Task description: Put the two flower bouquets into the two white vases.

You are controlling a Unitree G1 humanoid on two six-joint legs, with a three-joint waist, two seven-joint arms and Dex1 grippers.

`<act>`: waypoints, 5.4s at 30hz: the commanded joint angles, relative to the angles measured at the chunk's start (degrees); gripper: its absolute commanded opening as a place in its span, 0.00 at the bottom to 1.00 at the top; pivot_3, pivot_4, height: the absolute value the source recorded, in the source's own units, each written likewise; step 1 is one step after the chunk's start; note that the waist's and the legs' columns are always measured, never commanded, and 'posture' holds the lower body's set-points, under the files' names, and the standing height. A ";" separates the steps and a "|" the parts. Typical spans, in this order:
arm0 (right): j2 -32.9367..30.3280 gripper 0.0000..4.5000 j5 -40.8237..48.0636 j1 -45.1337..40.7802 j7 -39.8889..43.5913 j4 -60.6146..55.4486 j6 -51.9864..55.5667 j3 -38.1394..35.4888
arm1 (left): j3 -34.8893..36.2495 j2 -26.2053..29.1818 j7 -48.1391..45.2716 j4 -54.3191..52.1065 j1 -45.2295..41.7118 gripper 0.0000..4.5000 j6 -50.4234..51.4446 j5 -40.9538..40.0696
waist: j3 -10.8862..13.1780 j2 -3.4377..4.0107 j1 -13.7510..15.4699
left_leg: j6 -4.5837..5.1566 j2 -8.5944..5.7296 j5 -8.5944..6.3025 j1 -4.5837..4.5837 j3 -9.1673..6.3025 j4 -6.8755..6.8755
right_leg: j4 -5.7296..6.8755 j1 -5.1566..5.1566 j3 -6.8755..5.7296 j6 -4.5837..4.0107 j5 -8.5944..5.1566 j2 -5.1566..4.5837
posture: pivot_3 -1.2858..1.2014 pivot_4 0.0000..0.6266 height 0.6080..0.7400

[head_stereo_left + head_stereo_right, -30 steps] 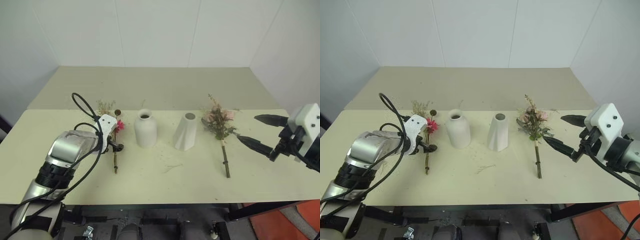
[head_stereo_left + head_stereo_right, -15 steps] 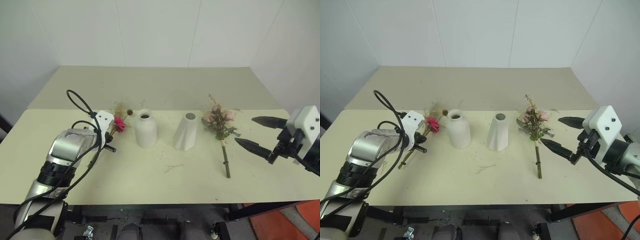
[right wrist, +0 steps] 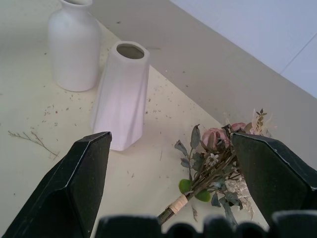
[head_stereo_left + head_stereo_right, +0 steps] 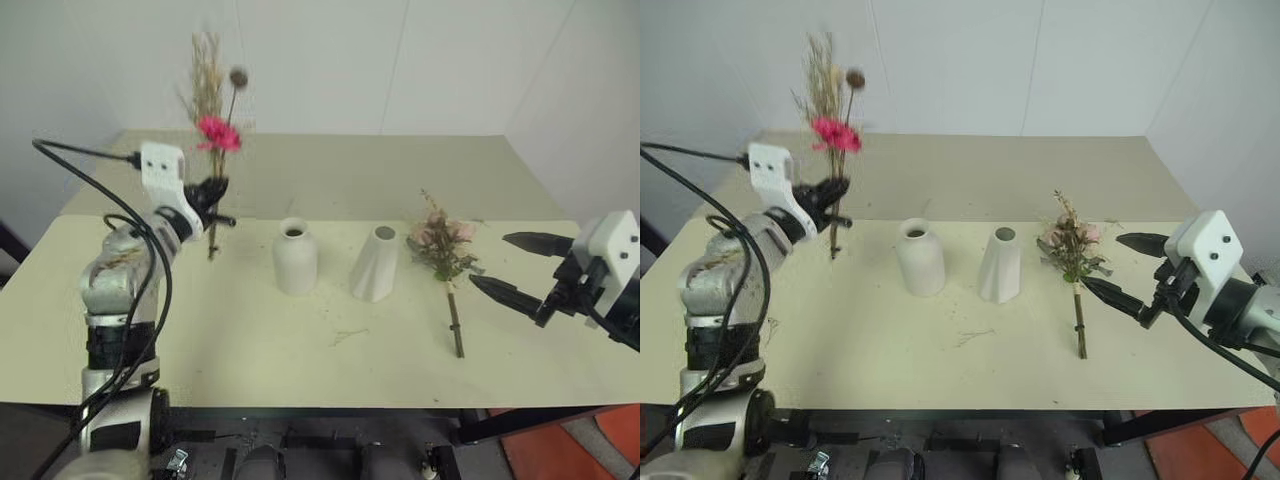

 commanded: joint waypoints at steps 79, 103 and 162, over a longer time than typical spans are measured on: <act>3.51 1.00 -2.86 -40.50 -14.32 37.09 45.17 35.75 | -1.84 24.67 -48.26 -14.51 18.17 1.00 -1.87 -19.51 | 0.00 0.02 -0.82 | 0.01 0.08 0.00 -0.07 0.06 -0.05 | -0.07 -0.16 0.03 -0.04 -0.01 0.06 | 0.52 0.24 1.00; 13.02 0.05 -13.23 -45.06 -22.59 45.73 28.69 18.78 | -1.30 26.03 -48.03 -15.24 19.58 1.00 -2.35 -20.43 | 0.03 0.06 -0.70 | 0.01 0.08 0.00 -0.17 0.06 -0.08 | -0.08 -0.24 0.01 -0.01 0.01 0.06 | 0.52 0.24 1.00; 39.85 0.69 -11.09 -29.44 -31.93 7.40 -7.98 25.67 | -6.20 23.87 -47.43 -10.22 13.70 1.00 -1.24 -18.67 | 0.11 0.19 -0.89 | 0.00 0.13 0.00 -0.14 0.02 -0.10 | 0.04 -0.29 -0.03 -0.05 -0.01 0.10 | 0.52 0.24 1.00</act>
